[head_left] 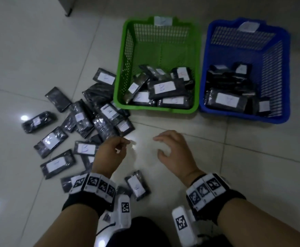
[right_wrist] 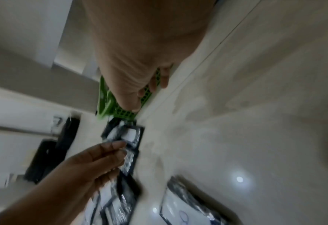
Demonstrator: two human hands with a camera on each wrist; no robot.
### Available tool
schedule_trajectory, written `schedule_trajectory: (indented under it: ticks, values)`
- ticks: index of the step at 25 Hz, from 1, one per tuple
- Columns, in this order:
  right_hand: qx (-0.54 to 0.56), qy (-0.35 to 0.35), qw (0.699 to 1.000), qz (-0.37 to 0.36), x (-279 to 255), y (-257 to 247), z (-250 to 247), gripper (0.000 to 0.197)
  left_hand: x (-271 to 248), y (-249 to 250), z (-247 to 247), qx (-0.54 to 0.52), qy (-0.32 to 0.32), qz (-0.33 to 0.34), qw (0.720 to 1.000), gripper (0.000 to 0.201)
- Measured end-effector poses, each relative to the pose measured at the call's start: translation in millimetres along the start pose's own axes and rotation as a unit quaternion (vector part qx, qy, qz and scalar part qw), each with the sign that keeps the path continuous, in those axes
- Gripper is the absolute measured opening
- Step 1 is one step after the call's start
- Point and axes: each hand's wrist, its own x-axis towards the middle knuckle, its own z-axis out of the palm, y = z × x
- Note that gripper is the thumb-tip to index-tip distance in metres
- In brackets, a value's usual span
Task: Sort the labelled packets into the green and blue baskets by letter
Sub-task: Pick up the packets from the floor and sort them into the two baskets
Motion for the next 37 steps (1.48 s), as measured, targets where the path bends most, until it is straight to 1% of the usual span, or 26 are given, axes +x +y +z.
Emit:
schedule_trajectory:
  ticks: [1, 2, 3, 4, 5, 6, 7, 8, 9, 10, 11, 13, 15, 16, 18, 20, 21, 23, 26, 27, 29, 31, 32, 34, 36, 37]
  values:
    - [-0.006, -0.083, 0.997, -0.006, -2, -2, 14, 0.039, -5, -13, -4, 0.026, -0.039, -0.014, 0.999, 0.024]
    - [-0.021, -0.166, 0.986, -0.011, -3, -4, 29, 0.044, -10, -25, -9, 0.052, -0.083, -0.018, 0.995, 0.024]
    - [-0.050, -0.238, 0.970, -0.016, -4, -6, 43, 0.053, -14, -36, -14, 0.070, -0.126, -0.015, 0.989, 0.024]
    - [-0.096, -0.291, 0.952, -0.026, -5, -6, 51, 0.064, -18, -42, -18, 0.081, -0.163, -0.009, 0.983, 0.025]
    - [-0.149, -0.331, 0.931, -0.040, -6, -6, 60, 0.074, -21, -48, -23, 0.091, -0.192, -0.007, 0.977, 0.027]
    - [-0.198, -0.356, 0.911, -0.061, -7, -7, 65, 0.080, -24, -51, -27, 0.100, -0.213, -0.010, 0.972, 0.029]
    - [-0.240, -0.370, 0.893, -0.086, -7, -7, 71, 0.080, -26, -54, -30, 0.107, -0.226, -0.019, 0.968, 0.030]
    - [-0.270, -0.374, 0.881, -0.105, -7, -7, 76, 0.077, -29, -56, -31, 0.110, -0.236, -0.029, 0.965, 0.031]
    - [-0.281, -0.368, 0.879, -0.111, -8, -5, 78, 0.072, -32, -55, -30, 0.112, -0.243, -0.037, 0.963, 0.032]
    - [-0.275, -0.361, 0.885, -0.107, -9, -2, 79, 0.067, -36, -55, -28, 0.113, -0.242, -0.045, 0.963, 0.032]
    - [-0.248, -0.352, 0.899, -0.087, -8, 0, 79, 0.062, -40, -54, -25, 0.111, -0.236, -0.057, 0.964, 0.032]
    - [-0.137, -0.331, 0.934, -0.006, -4, 4, 73, 0.051, -50, -52, -17, 0.083, -0.223, -0.087, 0.967, 0.029]
    - [-0.035, -0.308, 0.948, 0.071, 5, 6, 65, 0.046, -59, -55, -11, 0.064, -0.203, -0.109, 0.971, 0.030]
    - [-0.004, -0.290, 0.953, 0.090, 9, 7, 61, 0.044, -64, -58, -8, 0.064, -0.199, -0.118, 0.971, 0.033]
    - [0.048, -0.245, 0.962, 0.113, 16, 7, 54, 0.043, -78, -62, 3, 0.088, -0.203, -0.137, 0.965, 0.048]
    - [0.113, -0.193, 0.965, 0.135, 22, 5, 49, 0.043, -90, -66, 16, 0.128, -0.205, -0.151, 0.959, 0.063]
    - [0.145, -0.176, 0.963, 0.142, 24, 3, 48, 0.041, -94, -68, 23, 0.131, -0.191, -0.156, 0.960, 0.065]
    - [0.181, -0.162, 0.960, 0.141, 26, 1, 48, 0.036, -96, -72, 31, 0.118, -0.166, -0.162, 0.966, 0.060]
    - [0.214, -0.155, 0.953, 0.145, 28, -3, 49, 0.035, -88, -69, 26, 0.108, -0.169, -0.159, 0.967, 0.046]
    - [0.226, -0.153, 0.951, 0.147, 29, -6, 48, 0.034, -83, -66, 21, 0.091, -0.167, -0.163, 0.968, 0.042]
    - [0.245, -0.144, 0.947, 0.150, 31, -14, 43, 0.033, -71, -55, 11, 0.014, -0.145, -0.181, 0.973, 0.037]
    - [0.261, -0.123, 0.947, 0.143, 34, -22, 34, 0.031, -54, -42, 3, -0.089, -0.084, -0.195, 0.973, 0.032]
    - [0.272, -0.104, 0.947, 0.138, 37, -26, 28, 0.031, -43, -34, 0, -0.147, -0.047, -0.198, 0.968, 0.031]
    - [0.291, -0.062, 0.946, 0.129, 46, -32, 14, 0.028, -22, -15, -6, -0.250, 0.028, -0.198, 0.947, 0.030]
    - [0.314, -0.015, 0.942, 0.118, 58, -37, -4, 0.025, -3, 8, -10, -0.308, 0.085, -0.183, 0.930, 0.022]
    - [0.328, 0.009, 0.938, 0.113, 65, -38, -13, 0.025, 6, 19, -11, -0.324, 0.101, -0.173, 0.925, 0.023]
